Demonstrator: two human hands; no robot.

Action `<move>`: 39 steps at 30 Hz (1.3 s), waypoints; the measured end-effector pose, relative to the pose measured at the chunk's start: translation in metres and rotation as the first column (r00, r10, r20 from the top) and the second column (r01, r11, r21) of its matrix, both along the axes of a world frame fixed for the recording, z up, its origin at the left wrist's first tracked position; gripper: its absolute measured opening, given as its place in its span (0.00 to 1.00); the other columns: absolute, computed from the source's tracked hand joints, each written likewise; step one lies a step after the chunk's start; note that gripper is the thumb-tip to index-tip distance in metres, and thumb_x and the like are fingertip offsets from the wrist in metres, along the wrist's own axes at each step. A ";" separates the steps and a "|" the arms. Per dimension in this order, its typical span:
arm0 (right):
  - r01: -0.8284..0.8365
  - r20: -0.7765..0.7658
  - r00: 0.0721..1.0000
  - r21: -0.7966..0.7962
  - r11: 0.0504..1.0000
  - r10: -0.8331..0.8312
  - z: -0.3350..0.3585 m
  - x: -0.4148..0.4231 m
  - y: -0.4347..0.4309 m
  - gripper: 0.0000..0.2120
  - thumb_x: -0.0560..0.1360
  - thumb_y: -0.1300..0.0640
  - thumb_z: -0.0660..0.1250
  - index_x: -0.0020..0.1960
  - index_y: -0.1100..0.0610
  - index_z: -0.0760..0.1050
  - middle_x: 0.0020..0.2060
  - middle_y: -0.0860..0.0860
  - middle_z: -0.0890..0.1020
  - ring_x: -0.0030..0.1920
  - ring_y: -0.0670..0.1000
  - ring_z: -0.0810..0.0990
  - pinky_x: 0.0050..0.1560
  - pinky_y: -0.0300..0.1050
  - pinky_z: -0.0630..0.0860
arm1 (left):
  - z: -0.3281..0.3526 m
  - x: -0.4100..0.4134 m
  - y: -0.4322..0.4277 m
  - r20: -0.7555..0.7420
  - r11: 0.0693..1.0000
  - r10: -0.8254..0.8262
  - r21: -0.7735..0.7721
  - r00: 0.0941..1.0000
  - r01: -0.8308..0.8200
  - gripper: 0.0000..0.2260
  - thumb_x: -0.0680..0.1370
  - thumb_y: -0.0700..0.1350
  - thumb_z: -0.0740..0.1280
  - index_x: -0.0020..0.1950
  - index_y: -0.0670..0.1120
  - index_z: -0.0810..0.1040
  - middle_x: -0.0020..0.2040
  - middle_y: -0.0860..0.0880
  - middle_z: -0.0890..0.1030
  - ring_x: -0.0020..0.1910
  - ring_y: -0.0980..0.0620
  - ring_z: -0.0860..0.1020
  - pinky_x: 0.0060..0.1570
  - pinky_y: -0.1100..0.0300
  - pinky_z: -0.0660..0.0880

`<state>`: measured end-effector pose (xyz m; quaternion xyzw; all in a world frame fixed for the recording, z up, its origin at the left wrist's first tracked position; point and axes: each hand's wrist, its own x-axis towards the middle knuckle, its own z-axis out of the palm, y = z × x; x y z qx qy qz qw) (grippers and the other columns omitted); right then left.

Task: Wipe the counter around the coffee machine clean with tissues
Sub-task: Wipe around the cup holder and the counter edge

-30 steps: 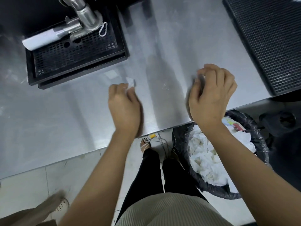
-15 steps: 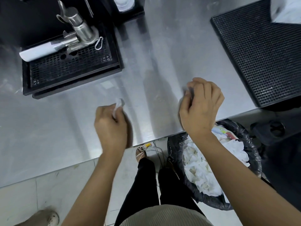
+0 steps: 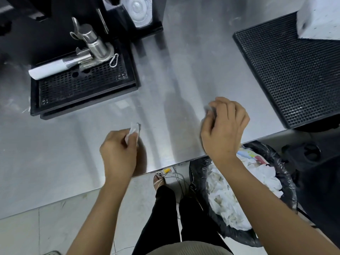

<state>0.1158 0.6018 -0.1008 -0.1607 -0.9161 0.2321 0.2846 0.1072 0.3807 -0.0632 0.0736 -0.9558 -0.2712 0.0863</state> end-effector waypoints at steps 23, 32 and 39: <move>0.121 -0.116 0.974 -0.467 0.876 -0.196 0.022 0.078 0.030 0.10 0.78 0.67 0.62 0.58 0.60 0.74 0.59 0.52 0.78 0.59 0.47 0.67 0.59 0.32 0.61 | -0.019 0.038 0.088 -0.050 0.968 -0.216 0.116 0.975 0.220 0.04 0.74 0.34 0.67 0.45 0.37 0.81 0.42 0.43 0.79 0.40 0.56 0.73 0.44 0.81 0.63; 0.150 -0.106 0.967 -0.499 0.854 -0.231 0.022 0.096 0.033 0.15 0.77 0.66 0.62 0.57 0.49 0.70 0.60 0.49 0.77 0.59 0.40 0.65 0.59 0.52 0.69 | -0.001 -0.024 0.077 -0.047 0.952 -0.207 0.219 0.977 0.213 0.08 0.75 0.41 0.66 0.35 0.43 0.77 0.32 0.47 0.74 0.32 0.53 0.70 0.33 0.61 0.66; 0.177 -0.074 0.964 -0.543 0.821 -0.257 0.014 0.116 0.033 0.12 0.77 0.65 0.62 0.58 0.54 0.73 0.57 0.47 0.76 0.59 0.40 0.65 0.54 0.64 0.71 | -0.022 -0.070 0.015 -0.047 0.997 -0.052 0.046 0.998 0.054 0.15 0.79 0.45 0.60 0.40 0.36 0.77 0.40 0.39 0.78 0.41 0.46 0.74 0.41 0.63 0.64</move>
